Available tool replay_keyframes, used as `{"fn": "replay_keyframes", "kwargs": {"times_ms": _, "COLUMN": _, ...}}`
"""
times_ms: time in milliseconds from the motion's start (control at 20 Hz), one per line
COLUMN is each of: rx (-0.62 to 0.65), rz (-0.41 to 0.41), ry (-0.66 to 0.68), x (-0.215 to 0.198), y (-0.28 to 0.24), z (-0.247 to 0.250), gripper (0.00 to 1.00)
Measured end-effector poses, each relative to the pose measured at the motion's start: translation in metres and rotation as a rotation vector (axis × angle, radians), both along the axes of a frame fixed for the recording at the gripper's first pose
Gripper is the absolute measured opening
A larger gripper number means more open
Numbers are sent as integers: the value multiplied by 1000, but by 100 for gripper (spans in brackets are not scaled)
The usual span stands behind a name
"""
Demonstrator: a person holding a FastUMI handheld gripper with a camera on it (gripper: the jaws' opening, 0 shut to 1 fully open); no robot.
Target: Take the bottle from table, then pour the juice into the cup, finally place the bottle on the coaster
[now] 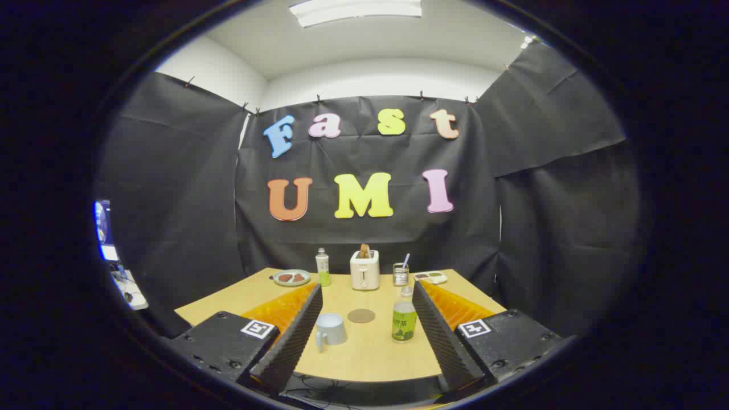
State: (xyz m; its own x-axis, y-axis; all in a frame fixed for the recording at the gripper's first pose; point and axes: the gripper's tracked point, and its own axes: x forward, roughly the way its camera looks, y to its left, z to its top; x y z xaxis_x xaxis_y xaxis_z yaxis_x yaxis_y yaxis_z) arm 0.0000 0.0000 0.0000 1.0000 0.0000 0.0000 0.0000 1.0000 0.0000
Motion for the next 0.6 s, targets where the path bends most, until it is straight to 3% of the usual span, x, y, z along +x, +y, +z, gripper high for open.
{"fn": "replay_keyframes", "kwargs": {"times_ms": 600, "rx": 2, "rz": 31, "ry": -22, "x": 1, "y": 2, "z": 2, "gripper": 100}}
